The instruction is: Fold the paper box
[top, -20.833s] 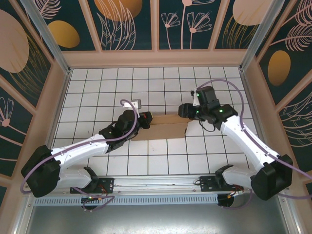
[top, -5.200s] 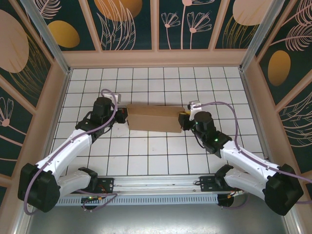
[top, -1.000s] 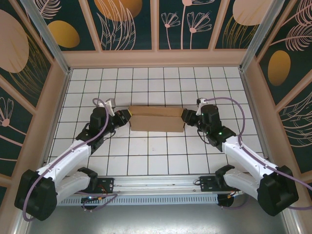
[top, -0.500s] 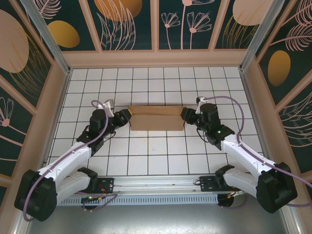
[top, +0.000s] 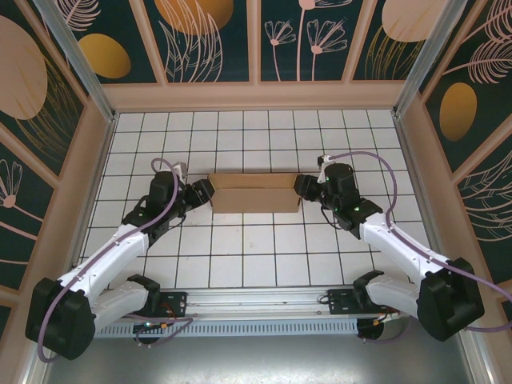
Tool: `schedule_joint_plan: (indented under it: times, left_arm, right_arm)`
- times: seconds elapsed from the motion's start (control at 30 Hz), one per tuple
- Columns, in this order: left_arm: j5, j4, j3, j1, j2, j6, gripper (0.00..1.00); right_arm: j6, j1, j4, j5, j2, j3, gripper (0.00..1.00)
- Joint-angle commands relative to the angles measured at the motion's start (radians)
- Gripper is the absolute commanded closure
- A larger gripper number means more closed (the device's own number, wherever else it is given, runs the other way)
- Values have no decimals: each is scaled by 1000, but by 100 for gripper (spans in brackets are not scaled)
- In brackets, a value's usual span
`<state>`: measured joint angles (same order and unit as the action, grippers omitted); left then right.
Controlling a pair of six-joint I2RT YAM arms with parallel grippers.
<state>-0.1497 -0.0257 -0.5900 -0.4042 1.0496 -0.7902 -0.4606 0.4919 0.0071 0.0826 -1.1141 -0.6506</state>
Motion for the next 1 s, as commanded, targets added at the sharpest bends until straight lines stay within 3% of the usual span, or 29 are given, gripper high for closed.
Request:
schedule_joint_plan:
  times: [0.0, 0.17, 0.4, 0.63, 0.77, 0.97]
  left_arm:
    - [14, -40, 79, 18, 54, -11, 55]
    - [-21, 40, 144, 17, 91, -50, 70]
    - [-74, 41, 85, 18, 72, 27, 89]
    - [-77, 15, 1, -35, 99, 107, 92]
    - [7, -32, 2, -90, 54, 126, 94]
    - [78, -57, 77, -194, -60, 65, 100]
  right_arm:
    - [30, -1, -159, -31, -51, 38, 63]
    - [34, -9, -135, -8, -85, 67, 71]
    - [56, -3, 9, 75, 17, 95, 78]
    - [83, 29, 74, 96, -2, 60, 78]
    - [105, 50, 97, 57, 44, 89, 79]
    - [138, 196, 141, -77, 192, 217, 79]
